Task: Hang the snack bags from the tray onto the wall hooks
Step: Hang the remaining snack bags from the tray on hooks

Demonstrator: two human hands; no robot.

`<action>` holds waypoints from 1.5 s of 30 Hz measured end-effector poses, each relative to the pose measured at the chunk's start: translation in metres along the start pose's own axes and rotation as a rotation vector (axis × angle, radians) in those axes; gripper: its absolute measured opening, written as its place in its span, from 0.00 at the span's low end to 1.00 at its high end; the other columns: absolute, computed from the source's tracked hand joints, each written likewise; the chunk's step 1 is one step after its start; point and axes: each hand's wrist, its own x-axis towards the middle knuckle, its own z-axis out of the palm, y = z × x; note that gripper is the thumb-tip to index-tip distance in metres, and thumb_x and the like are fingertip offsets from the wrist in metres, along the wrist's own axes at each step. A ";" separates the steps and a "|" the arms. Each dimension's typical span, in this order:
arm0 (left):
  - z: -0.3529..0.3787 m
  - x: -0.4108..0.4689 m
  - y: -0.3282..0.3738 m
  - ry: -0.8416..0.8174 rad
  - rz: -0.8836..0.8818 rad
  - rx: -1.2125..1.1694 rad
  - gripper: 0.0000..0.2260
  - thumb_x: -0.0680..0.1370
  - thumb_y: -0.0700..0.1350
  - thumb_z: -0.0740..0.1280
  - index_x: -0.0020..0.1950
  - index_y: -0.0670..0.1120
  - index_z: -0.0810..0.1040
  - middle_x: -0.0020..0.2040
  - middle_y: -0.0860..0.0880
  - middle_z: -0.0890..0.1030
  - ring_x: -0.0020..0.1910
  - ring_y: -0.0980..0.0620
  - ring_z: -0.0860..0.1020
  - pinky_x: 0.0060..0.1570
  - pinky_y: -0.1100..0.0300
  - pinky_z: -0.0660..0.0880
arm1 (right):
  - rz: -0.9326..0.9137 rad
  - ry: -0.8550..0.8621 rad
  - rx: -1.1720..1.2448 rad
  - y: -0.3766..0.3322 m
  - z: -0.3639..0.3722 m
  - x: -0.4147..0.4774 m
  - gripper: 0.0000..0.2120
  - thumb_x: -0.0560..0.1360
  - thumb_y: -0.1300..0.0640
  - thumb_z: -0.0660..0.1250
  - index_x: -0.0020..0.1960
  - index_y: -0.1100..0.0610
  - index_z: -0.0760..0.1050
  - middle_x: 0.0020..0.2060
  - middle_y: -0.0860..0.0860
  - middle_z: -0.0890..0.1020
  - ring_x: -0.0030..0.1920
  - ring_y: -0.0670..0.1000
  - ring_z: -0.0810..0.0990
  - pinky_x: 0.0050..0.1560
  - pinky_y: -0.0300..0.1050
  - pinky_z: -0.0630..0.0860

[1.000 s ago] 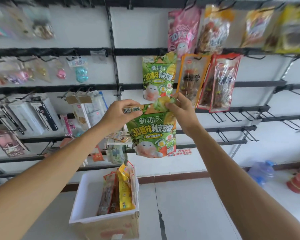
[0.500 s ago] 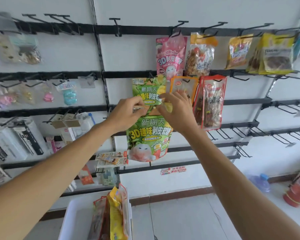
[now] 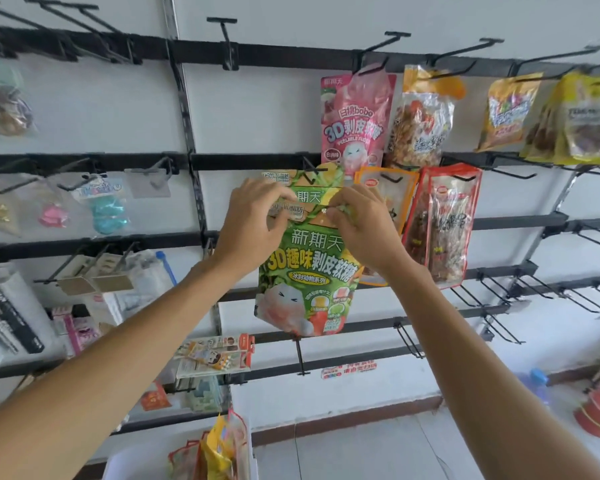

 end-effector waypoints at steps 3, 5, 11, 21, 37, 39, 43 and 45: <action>0.008 0.002 -0.013 0.057 0.121 0.167 0.12 0.73 0.37 0.69 0.56 0.43 0.80 0.57 0.45 0.76 0.59 0.45 0.72 0.60 0.51 0.67 | 0.038 -0.005 0.018 0.010 0.003 0.018 0.05 0.78 0.56 0.64 0.48 0.56 0.77 0.46 0.49 0.77 0.51 0.56 0.72 0.54 0.53 0.67; 0.016 0.000 -0.024 -0.029 0.207 0.263 0.17 0.72 0.36 0.68 0.61 0.43 0.79 0.63 0.42 0.74 0.62 0.43 0.70 0.63 0.49 0.66 | 0.069 -0.054 0.056 0.018 0.003 0.033 0.05 0.80 0.58 0.64 0.50 0.58 0.78 0.46 0.50 0.79 0.46 0.53 0.72 0.51 0.50 0.67; 0.031 0.003 -0.041 -0.274 0.248 0.419 0.25 0.75 0.40 0.60 0.73 0.40 0.70 0.74 0.42 0.68 0.73 0.42 0.64 0.74 0.45 0.59 | 0.061 -0.155 0.222 0.031 0.010 0.063 0.06 0.81 0.59 0.63 0.46 0.51 0.72 0.36 0.45 0.76 0.33 0.46 0.73 0.37 0.46 0.68; 0.048 0.016 -0.044 -0.205 0.226 0.560 0.29 0.72 0.42 0.65 0.74 0.43 0.68 0.70 0.42 0.70 0.67 0.42 0.66 0.68 0.45 0.60 | 0.070 -0.301 0.304 0.052 0.014 0.100 0.07 0.79 0.62 0.65 0.47 0.66 0.77 0.26 0.43 0.71 0.24 0.39 0.67 0.27 0.31 0.61; 0.066 0.007 -0.071 -0.265 0.208 0.567 0.30 0.71 0.41 0.66 0.75 0.46 0.68 0.72 0.43 0.68 0.68 0.42 0.66 0.67 0.45 0.63 | 0.028 -0.246 0.168 0.068 0.040 0.105 0.10 0.79 0.56 0.67 0.50 0.64 0.79 0.36 0.56 0.79 0.34 0.51 0.74 0.36 0.50 0.67; 0.067 0.009 -0.076 -0.316 0.222 0.572 0.30 0.72 0.41 0.67 0.75 0.46 0.68 0.74 0.43 0.67 0.71 0.42 0.64 0.69 0.44 0.63 | 0.069 -0.188 0.134 0.070 0.049 0.106 0.08 0.79 0.55 0.67 0.52 0.60 0.80 0.35 0.48 0.78 0.33 0.46 0.73 0.33 0.44 0.65; 0.077 0.012 -0.088 -0.408 0.167 0.564 0.33 0.72 0.44 0.71 0.76 0.48 0.65 0.77 0.42 0.61 0.76 0.40 0.59 0.73 0.41 0.61 | 0.044 0.094 -0.064 0.072 0.063 0.092 0.12 0.76 0.53 0.69 0.57 0.55 0.73 0.52 0.51 0.77 0.50 0.52 0.74 0.46 0.49 0.73; 0.084 0.012 -0.092 -0.436 0.134 0.568 0.37 0.72 0.45 0.72 0.78 0.49 0.61 0.79 0.42 0.57 0.77 0.39 0.55 0.75 0.41 0.57 | -0.056 0.280 -0.273 0.073 0.072 0.074 0.14 0.73 0.57 0.68 0.57 0.58 0.72 0.54 0.55 0.74 0.53 0.57 0.71 0.51 0.52 0.71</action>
